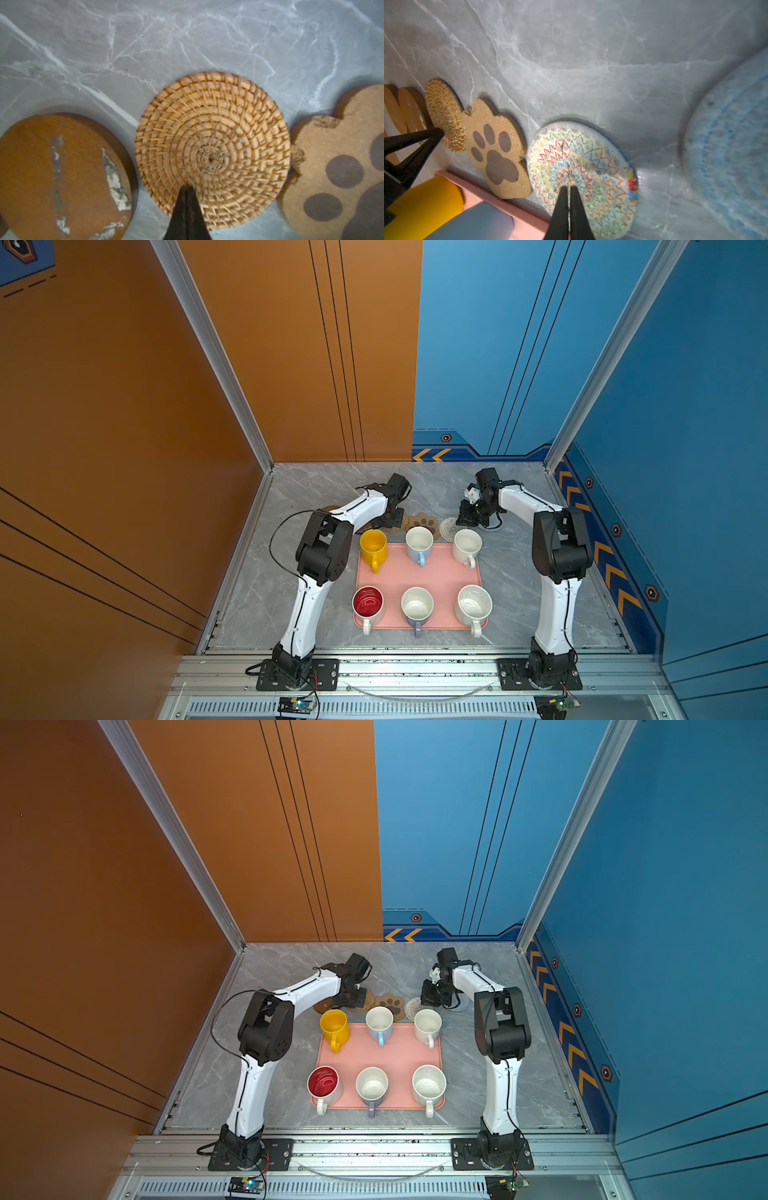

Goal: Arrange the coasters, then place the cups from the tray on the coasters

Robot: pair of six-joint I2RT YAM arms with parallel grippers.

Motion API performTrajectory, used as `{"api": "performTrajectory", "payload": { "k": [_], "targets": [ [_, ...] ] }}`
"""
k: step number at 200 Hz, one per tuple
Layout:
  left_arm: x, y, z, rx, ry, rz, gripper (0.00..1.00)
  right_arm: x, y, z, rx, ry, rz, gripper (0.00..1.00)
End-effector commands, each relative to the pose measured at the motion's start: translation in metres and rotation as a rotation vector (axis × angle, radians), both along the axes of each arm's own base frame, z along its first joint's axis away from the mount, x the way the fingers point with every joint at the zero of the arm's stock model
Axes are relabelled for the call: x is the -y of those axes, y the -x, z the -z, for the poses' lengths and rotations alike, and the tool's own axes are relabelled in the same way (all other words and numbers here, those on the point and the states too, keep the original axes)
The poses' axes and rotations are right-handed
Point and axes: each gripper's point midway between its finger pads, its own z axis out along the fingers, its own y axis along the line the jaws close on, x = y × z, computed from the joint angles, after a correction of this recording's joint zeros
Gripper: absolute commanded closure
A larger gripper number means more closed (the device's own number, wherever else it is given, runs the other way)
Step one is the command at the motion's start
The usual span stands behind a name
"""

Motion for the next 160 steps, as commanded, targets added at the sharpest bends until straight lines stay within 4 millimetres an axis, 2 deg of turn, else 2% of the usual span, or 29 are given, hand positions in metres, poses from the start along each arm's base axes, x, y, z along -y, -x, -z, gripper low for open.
{"api": "performTrajectory", "payload": {
  "k": [1, 34, 87, 160],
  "targets": [
    [-0.014, 0.029, 0.018, -0.112, -0.080, 0.012, 1.00, -0.003, 0.005, 0.005, -0.042, 0.003, -0.023, 1.00],
    [-0.008, 0.020, 0.006, -0.081, -0.059, 0.017, 1.00, -0.003, 0.003, 0.014, -0.059, 0.010, -0.021, 1.00],
    [-0.002, 0.008, -0.015, -0.030, -0.030, 0.013, 0.90, -0.001, -0.006, 0.022, -0.064, 0.024, -0.004, 1.00],
    [0.002, -0.001, -0.011, -0.026, -0.015, 0.004, 0.88, 0.014, -0.025, 0.031, -0.060, 0.045, 0.050, 1.00]
  ]
}}
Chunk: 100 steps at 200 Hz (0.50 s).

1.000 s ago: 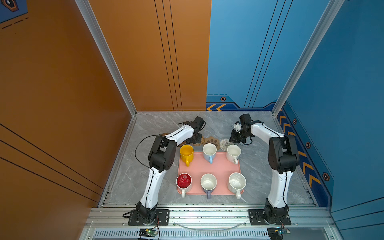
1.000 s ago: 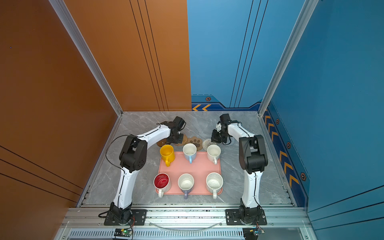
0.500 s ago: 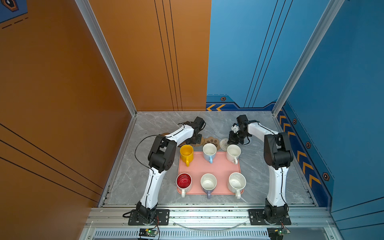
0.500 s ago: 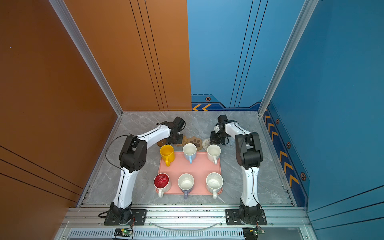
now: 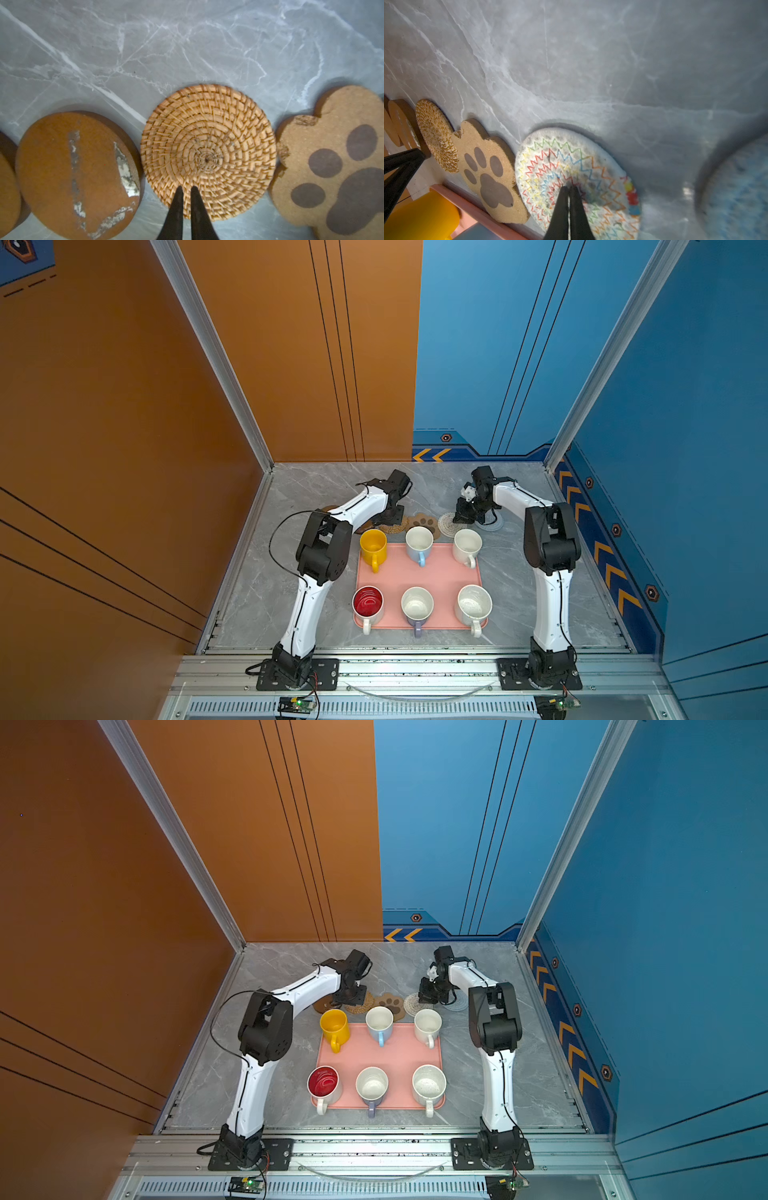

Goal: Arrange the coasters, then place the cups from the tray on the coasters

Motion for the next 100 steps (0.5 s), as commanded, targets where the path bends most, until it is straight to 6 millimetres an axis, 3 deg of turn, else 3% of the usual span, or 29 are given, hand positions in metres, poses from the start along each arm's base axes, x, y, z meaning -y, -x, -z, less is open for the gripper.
{"api": "performTrajectory", "payload": {
  "k": [1, 59, 67, 100],
  "targets": [
    [0.001, 0.002, 0.005, -0.026, -0.008, 0.000, 0.88, 0.017, -0.001, 0.020, -0.052, 0.048, 0.044, 1.00],
    [0.005, 0.001, 0.013, -0.041, 0.002, -0.005, 0.89, 0.031, -0.016, 0.022, -0.048, 0.047, 0.094, 1.00],
    [0.004, 0.001, 0.015, -0.045, 0.001, -0.007, 0.89, 0.030, -0.026, 0.014, -0.017, 0.038, 0.097, 1.00],
    [0.005, 0.001, 0.021, -0.054, 0.003, -0.011, 0.90, 0.033, -0.033, 0.014, -0.013, 0.030, 0.114, 1.00]
  ]
}}
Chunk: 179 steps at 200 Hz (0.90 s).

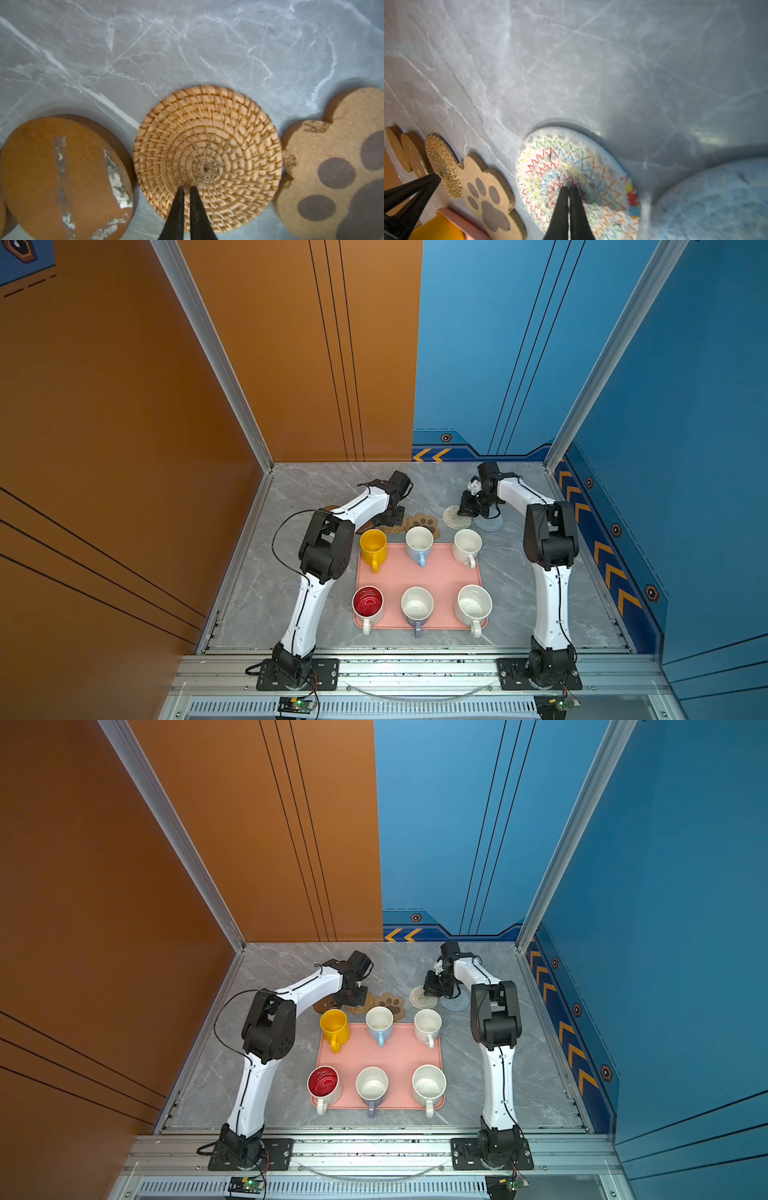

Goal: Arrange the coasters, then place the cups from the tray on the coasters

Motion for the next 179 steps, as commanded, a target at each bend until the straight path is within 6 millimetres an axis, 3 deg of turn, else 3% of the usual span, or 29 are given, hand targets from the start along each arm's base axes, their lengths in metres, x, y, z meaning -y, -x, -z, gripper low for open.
{"api": "performTrajectory", "payload": {
  "k": [1, 57, 100, 155, 179],
  "targets": [
    [0.004, 0.002, 0.007, -0.030, 0.009, -0.008, 0.90, 0.011, 0.000, 0.015, -0.043, 0.031, 0.037, 1.00],
    [0.002, -0.002, 0.017, -0.044, 0.012, -0.025, 0.93, 0.010, -0.007, 0.003, -0.018, 0.017, 0.049, 1.00],
    [0.003, -0.007, 0.022, -0.045, 0.018, -0.031, 0.95, 0.004, -0.014, -0.028, 0.044, -0.006, 0.046, 1.00],
    [0.002, -0.024, 0.026, -0.032, 0.019, -0.057, 0.97, -0.031, -0.011, -0.071, 0.140, -0.021, -0.037, 0.93],
    [0.002, -0.033, 0.027, -0.024, 0.025, -0.070, 0.98, -0.047, -0.004, -0.080, 0.156, -0.032, -0.076, 0.91]
  ]
}}
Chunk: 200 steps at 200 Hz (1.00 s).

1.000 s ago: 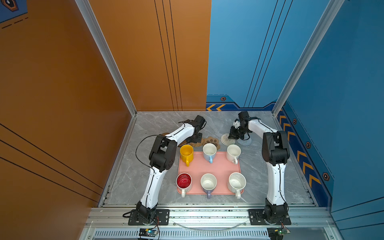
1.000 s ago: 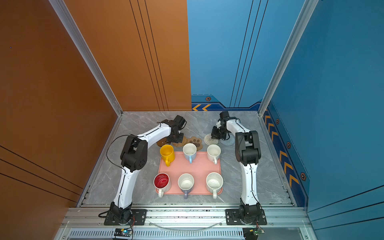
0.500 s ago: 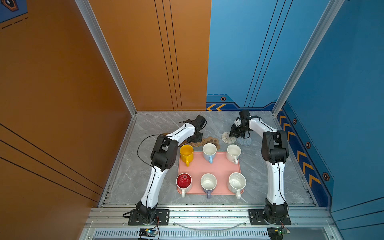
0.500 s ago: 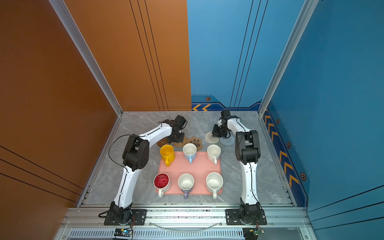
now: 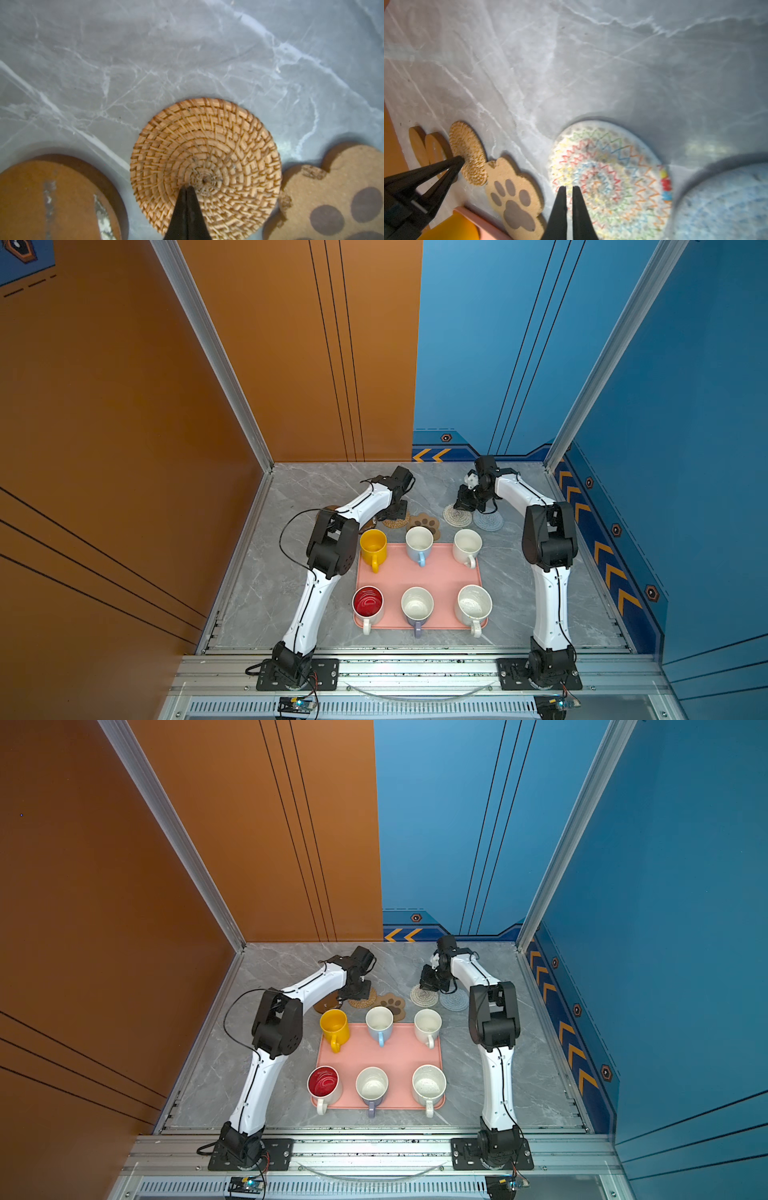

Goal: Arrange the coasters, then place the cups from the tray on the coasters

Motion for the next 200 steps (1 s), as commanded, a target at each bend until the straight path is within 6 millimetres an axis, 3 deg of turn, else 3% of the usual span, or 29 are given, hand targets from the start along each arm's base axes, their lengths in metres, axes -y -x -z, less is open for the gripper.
{"api": "performTrajectory", "payload": {
  "k": [1, 40, 107, 143, 200],
  "targets": [
    [-0.008, 0.002, 0.025, -0.067, -0.008, -0.030, 0.98, -0.020, 0.001, -0.045, 0.087, -0.015, -0.047, 0.91],
    [-0.009, -0.013, 0.023, -0.044, 0.004, -0.052, 0.98, -0.052, 0.018, -0.046, 0.071, -0.020, -0.138, 0.90],
    [-0.008, -0.013, 0.020, -0.042, 0.017, -0.056, 0.98, -0.090, 0.047, -0.010, -0.028, 0.037, -0.272, 0.94],
    [-0.007, -0.011, 0.015, -0.040, 0.017, -0.051, 0.98, -0.098, 0.051, 0.006, -0.075, 0.057, -0.305, 0.97],
    [-0.007, -0.010, 0.005, -0.023, 0.013, -0.039, 0.98, -0.092, 0.057, 0.019, -0.114, 0.092, -0.330, 1.00]
  ]
}}
